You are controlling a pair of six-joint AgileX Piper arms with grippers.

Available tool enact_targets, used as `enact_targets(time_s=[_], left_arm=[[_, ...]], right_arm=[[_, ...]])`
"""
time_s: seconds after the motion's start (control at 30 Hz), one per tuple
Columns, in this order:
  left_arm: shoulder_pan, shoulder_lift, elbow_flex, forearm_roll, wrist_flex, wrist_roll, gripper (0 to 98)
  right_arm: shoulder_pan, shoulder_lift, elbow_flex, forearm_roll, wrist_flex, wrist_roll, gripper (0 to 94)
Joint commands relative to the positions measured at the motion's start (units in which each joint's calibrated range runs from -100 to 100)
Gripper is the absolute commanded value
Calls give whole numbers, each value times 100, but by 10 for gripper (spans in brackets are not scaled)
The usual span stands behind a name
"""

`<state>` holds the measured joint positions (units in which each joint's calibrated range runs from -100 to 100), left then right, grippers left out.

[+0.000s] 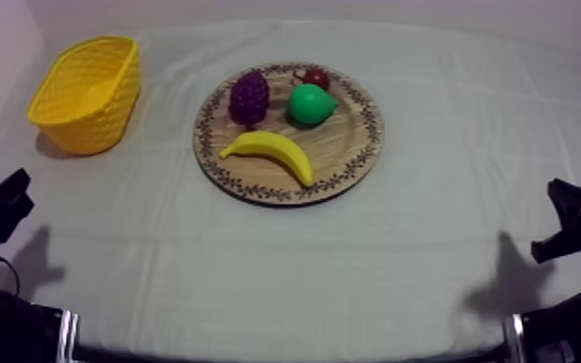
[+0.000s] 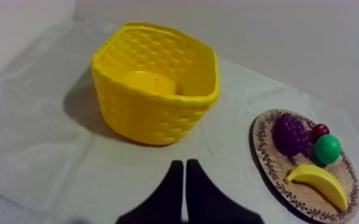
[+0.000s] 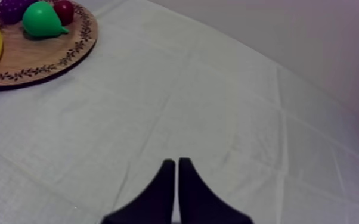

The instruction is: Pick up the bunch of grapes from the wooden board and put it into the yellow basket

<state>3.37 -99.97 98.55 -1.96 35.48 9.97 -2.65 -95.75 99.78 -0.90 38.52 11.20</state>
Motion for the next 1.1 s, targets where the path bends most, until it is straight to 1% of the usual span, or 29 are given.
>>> enact_targets(time_s=[0.0, 0.1, 0.2, 0.27, 0.37, 0.5, 0.57, 0.63, 0.73, 0.8, 0.87, 1.07], left_arm=[[14, 73, -51, -7, 45, 2, 0], [24, 511, -335, 16, 92, -2, 0], [8, 1193, -914, 124, 261, -145, 0], [5, 1692, -1397, 159, 460, -202, 0], [51, 2477, -2258, 182, 900, -244, 0], [153, 3493, -3548, 225, 1676, -212, 0], [200, 3966, -4116, 299, 2010, -239, 0], [251, 4424, -4585, 412, 2252, -320, 0], [408, 5083, -5100, 553, 2424, -398, 0], [564, 5512, -5400, 601, 2481, -380, 0], [731, 5956, -5732, 609, 2584, -292, 0], [1230, 7296, -6858, 520, 3132, 32, 0]], right_arm=[[-3, 0, 0, -1, 3, 5, 3], [-3, 0, 0, -1, 3, 6, 3], [-3, 0, 0, -1, 3, 6, 3], [-3, 0, 0, -1, 3, 6, 3], [-3, 0, 0, -1, 3, 6, 3], [-3, 0, 0, -1, 3, 2, 3], [-3, 0, 0, -1, 3, 4, 3], [-3, 0, 0, -1, 3, 5, 3], [-3, 0, 0, -1, 3, 5, 3], [-3, 0, 0, -1, 3, 5, 3], [-3, 0, 0, -1, 3, 6, 3], [-3, 0, 0, -1, 3, 4, 3]])
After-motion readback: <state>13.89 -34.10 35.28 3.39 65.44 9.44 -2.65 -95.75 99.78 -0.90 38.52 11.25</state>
